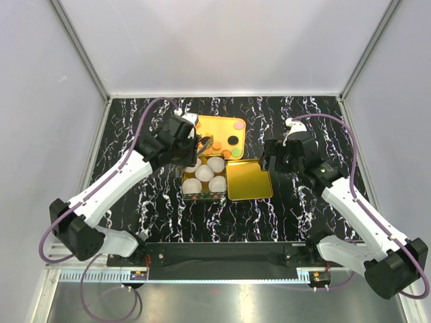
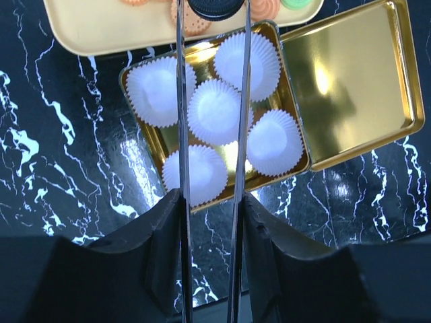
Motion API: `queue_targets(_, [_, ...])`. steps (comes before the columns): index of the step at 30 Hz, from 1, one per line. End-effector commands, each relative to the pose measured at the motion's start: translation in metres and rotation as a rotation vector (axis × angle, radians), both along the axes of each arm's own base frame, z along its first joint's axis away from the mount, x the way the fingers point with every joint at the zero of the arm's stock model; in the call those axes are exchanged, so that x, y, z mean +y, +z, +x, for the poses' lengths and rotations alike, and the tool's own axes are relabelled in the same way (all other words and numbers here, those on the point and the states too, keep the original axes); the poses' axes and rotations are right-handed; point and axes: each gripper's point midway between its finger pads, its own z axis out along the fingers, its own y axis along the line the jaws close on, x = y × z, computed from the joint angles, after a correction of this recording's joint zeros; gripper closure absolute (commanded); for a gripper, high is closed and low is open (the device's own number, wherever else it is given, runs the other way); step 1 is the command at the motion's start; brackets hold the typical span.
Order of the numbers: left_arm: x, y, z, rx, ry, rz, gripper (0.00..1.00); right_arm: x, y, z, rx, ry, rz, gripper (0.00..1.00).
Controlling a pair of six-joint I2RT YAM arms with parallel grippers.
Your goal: Pack the cookies
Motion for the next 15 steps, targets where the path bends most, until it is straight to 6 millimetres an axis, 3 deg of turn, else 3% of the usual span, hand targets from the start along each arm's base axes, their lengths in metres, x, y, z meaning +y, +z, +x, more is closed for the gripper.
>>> queue_targets(1, [0.009,0.003,-0.008,-0.035,0.009,-0.007,0.6,-0.001,0.008,0.008,-0.042,-0.008,0.001,0.0])
queue_targets(10, [0.032,-0.013,-0.037,-0.015,0.03,0.0,0.59,-0.001,0.004,0.007,-0.03,-0.007,-0.004,0.0])
queue_targets(15, [0.039,-0.023,-0.041,-0.008,0.05,0.017,0.59,-0.001,0.004,0.006,-0.03,-0.006,-0.003,0.0])
